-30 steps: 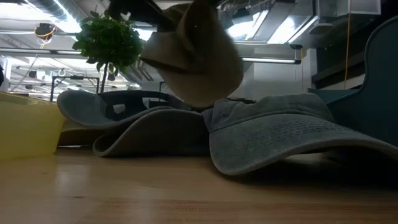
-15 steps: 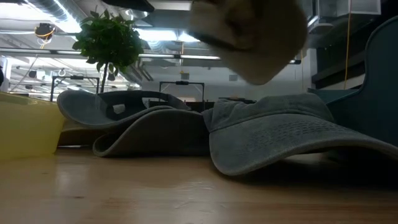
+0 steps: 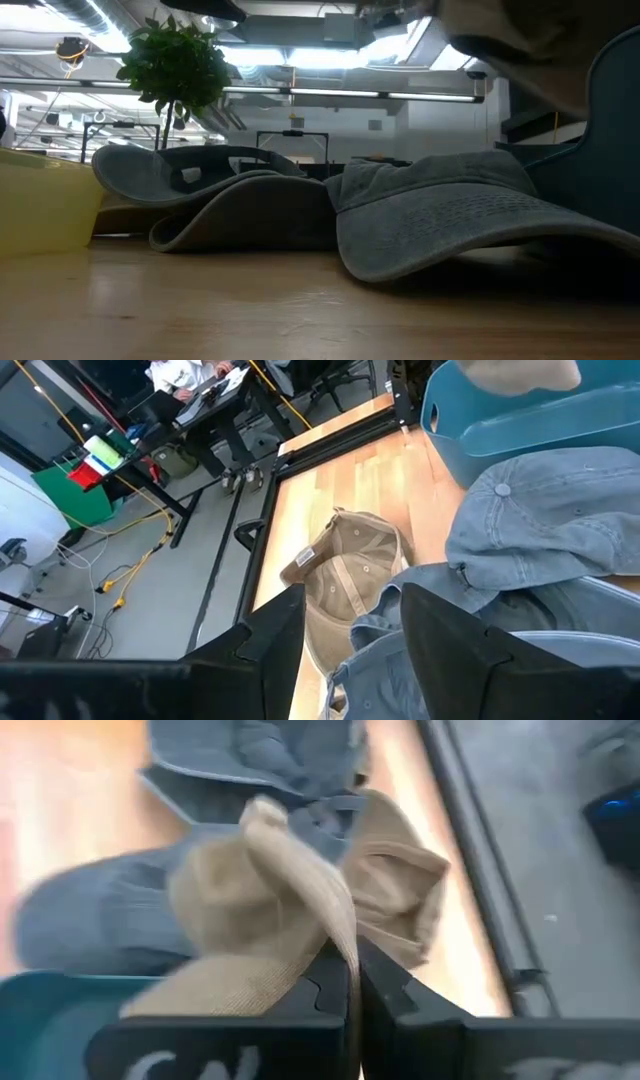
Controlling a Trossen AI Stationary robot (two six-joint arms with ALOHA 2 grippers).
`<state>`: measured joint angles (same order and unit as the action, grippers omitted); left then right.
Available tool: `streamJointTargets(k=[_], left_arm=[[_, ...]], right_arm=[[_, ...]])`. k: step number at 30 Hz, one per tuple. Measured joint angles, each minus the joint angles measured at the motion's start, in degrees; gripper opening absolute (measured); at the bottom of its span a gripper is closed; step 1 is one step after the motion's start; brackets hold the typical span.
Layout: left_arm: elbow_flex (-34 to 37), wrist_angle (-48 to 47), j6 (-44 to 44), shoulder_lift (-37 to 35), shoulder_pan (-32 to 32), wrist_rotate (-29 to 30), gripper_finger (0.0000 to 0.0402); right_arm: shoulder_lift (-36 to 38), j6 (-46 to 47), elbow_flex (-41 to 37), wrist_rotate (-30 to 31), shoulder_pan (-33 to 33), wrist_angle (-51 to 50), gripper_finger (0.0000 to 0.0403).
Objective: Pick & Place hat
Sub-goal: Put the bottom brown cap into the blue bin
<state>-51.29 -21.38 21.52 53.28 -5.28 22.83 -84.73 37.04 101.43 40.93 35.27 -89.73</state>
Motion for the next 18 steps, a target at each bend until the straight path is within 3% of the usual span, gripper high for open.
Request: streamJointTargets(k=[8, 18], left_arm=[[0.00, -0.46, -1.29, 0.00, 0.00, 0.00, 0.0163], [0.00, -1.19, -1.33, 0.00, 0.00, 0.01, 0.0162]], right_arm=[[0.48, 5.17, -3.87, -3.91, 3.42, -0.19, 0.0003], [0.44, 14.26, -14.07, -8.02, 6.67, -0.24, 0.0005]])
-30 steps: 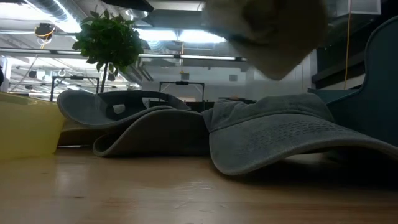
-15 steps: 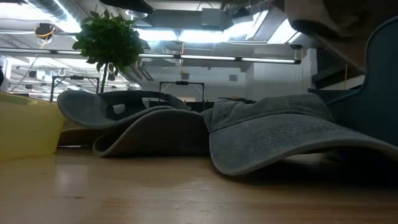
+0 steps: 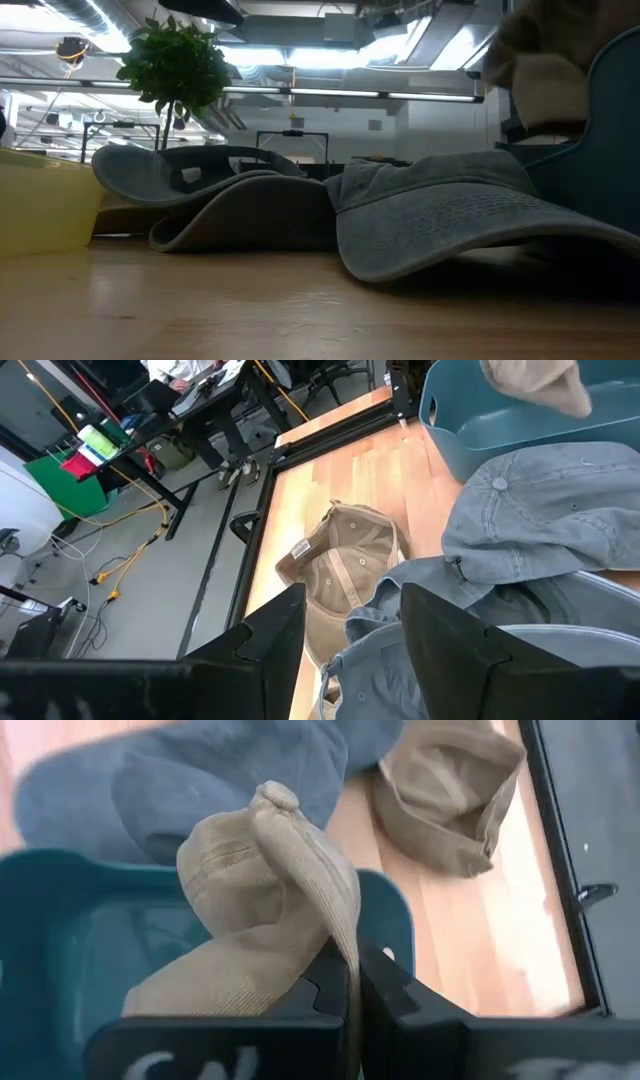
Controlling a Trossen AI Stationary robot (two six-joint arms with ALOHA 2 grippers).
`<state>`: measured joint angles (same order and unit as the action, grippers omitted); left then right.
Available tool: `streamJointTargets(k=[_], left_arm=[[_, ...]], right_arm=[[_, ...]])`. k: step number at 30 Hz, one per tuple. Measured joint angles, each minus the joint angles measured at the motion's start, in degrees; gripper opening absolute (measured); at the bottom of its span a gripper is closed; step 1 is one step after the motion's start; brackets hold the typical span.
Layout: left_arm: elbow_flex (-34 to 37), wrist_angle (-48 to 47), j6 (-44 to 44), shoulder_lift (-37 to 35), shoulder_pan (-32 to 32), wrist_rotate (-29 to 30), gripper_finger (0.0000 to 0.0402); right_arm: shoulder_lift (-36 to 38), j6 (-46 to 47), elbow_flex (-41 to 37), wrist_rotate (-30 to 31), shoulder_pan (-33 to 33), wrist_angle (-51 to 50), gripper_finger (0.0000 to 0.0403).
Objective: Pick & Place hat
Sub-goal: Put the bottom brown cap into the blue bin
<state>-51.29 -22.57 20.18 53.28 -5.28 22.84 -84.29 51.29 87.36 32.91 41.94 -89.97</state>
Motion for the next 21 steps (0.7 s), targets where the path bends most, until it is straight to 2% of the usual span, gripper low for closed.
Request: streamJointTargets(k=[3, 9, 19, 21], left_arm=[[0.00, 0.00, -0.22, 0.00, 0.00, -0.01, 0.0160], [0.00, 0.00, -1.05, 0.00, 0.00, 0.01, 0.0158], [0.02, 0.00, -1.51, 0.00, 0.00, 0.01, 0.0155], [0.02, 0.00, -1.51, 0.00, 0.00, 0.01, 0.0156]], right_arm=[[0.00, 2.09, -2.58, 1.95, 1.50, 0.27, 0.0005], [0.00, 3.86, -7.76, 10.60, 5.70, 3.53, 0.0006], [-0.02, 19.94, -18.54, 14.45, 13.54, 9.92, 0.0007], [-0.04, 23.16, -20.11, 13.69, 14.39, 10.63, 0.0007]])
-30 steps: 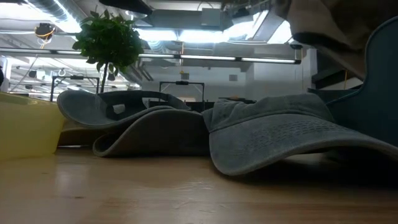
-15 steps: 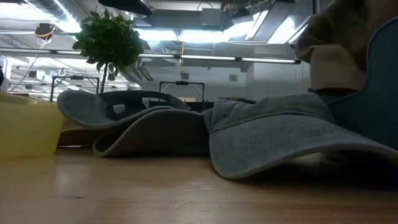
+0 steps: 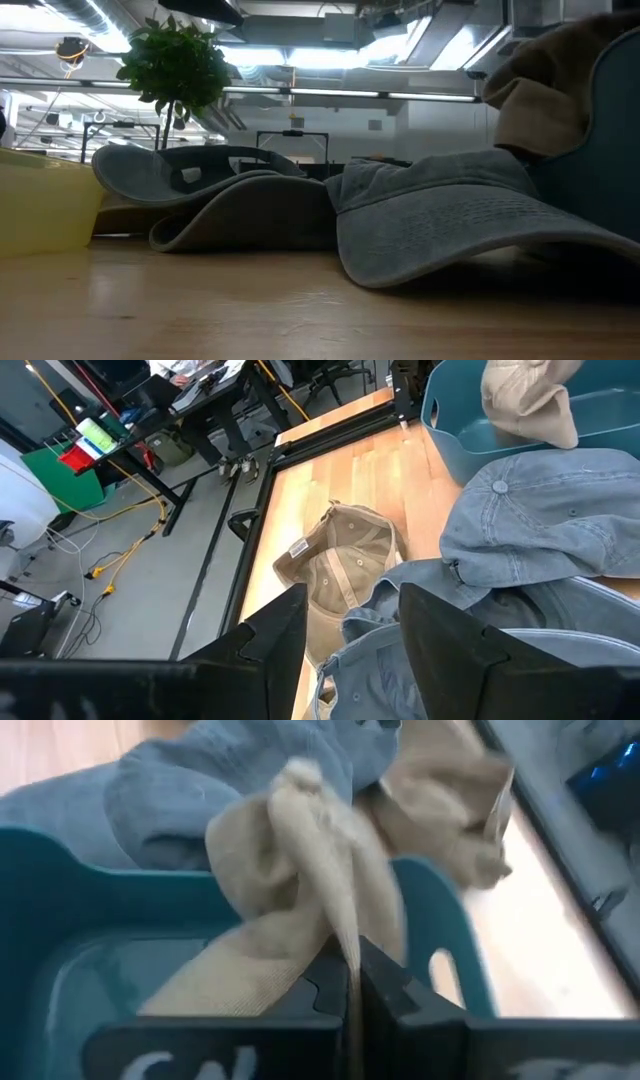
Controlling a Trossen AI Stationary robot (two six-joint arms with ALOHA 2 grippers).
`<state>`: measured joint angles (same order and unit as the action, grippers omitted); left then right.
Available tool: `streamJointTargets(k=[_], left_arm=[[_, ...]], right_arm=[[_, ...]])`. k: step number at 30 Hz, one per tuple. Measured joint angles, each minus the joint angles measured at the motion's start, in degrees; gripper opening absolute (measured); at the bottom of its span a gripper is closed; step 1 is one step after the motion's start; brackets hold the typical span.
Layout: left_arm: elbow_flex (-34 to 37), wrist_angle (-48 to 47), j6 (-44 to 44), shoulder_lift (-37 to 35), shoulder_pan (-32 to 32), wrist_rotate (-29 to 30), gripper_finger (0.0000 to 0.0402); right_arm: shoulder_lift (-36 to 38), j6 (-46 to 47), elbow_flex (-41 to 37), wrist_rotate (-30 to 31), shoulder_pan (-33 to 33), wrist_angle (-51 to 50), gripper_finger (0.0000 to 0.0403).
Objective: Pick & Place hat
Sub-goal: Put the bottom brown cap into the blue bin
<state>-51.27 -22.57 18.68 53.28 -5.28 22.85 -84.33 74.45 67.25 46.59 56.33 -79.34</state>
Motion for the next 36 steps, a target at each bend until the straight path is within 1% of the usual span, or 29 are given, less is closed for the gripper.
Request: streamJointTargets(k=[5, 9, 11, 15, 20, 24, 29, 36], left_arm=[[0.00, 0.01, 0.01, 0.00, 0.00, 0.03, 0.0156], [0.00, 0.02, 0.40, 0.00, 0.02, 0.15, 0.0153], [0.00, 0.02, 0.46, 0.02, 0.02, 0.13, 0.0153], [0.00, 0.02, 0.49, 0.02, 0.02, 0.15, 0.0155], [0.00, 0.02, 0.50, 0.02, 0.02, 0.15, 0.0152], [0.00, 0.04, 0.51, 0.02, 0.02, 0.15, 0.0151], [0.00, 0.04, 0.52, 0.02, 0.02, 0.17, 0.0152], [0.00, 0.04, 0.52, 0.02, 0.02, 0.20, 0.0148]], right_arm=[[0.00, 5.18, -1.49, -4.93, 1.53, 0.32, 0.0007], [0.00, 8.22, -0.16, -7.29, 2.93, -2.33, 0.0007], [0.02, 10.55, 0.75, -9.79, 3.16, -4.06, 0.0007], [0.01, 12.21, 2.11, -13.19, 3.17, -4.19, 0.0010], [0.00, 12.94, 3.77, -17.18, 3.17, -6.03, 0.0026], [0.01, 15.36, 4.89, -17.85, 3.17, -7.79, 0.0035], [0.00, 21.00, 4.89, -17.91, 2.64, -9.08, 0.0037], [0.00, 22.82, 4.95, -17.94, 0.45, -8.60, 0.0038]])
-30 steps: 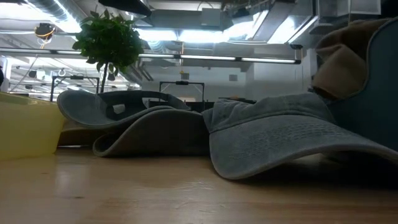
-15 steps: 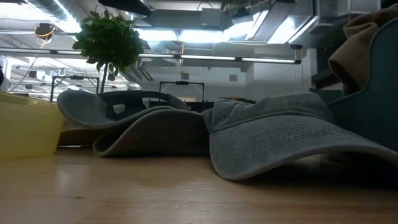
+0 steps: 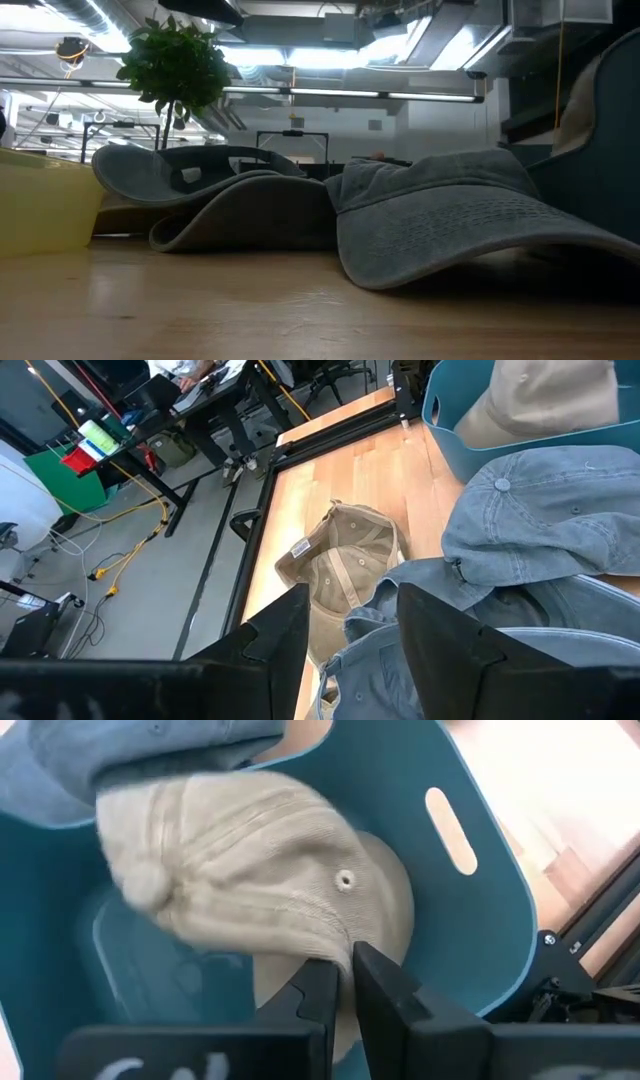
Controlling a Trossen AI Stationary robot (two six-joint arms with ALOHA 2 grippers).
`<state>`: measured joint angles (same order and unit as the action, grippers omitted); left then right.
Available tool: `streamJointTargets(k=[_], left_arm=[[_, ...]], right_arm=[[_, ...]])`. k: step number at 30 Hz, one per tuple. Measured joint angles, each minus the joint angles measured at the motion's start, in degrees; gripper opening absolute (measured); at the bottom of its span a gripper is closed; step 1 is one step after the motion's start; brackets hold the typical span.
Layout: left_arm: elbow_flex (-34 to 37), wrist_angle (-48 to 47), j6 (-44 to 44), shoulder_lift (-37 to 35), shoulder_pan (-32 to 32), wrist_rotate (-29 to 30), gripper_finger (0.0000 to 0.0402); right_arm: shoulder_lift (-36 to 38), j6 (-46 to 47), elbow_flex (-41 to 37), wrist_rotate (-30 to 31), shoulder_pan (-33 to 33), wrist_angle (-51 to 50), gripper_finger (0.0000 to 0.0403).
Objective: Pick & Place hat
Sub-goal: Put the bottom brown cap into the blue bin, then put the top left blue cap into the yellow bin
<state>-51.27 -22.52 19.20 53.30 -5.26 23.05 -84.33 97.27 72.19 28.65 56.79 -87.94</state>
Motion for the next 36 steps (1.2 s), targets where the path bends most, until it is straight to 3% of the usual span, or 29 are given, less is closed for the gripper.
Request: streamJointTargets(k=[9, 22, 36], left_arm=[[0.02, 0.00, 0.00, 0.00, 0.00, 0.02, 0.0149], [0.02, 0.00, 0.01, 0.00, 0.01, 0.02, 0.0148], [0.02, 0.02, 0.02, 0.00, 0.00, 0.02, 0.0144]], right_arm=[[0.00, -0.06, 0.56, -10.45, -3.09, 0.18, 0.0038], [0.00, -3.44, 0.56, -10.28, -3.31, 8.02, 0.0038], [0.00, -4.87, 0.56, -10.22, -3.45, 7.85, 0.0038]])
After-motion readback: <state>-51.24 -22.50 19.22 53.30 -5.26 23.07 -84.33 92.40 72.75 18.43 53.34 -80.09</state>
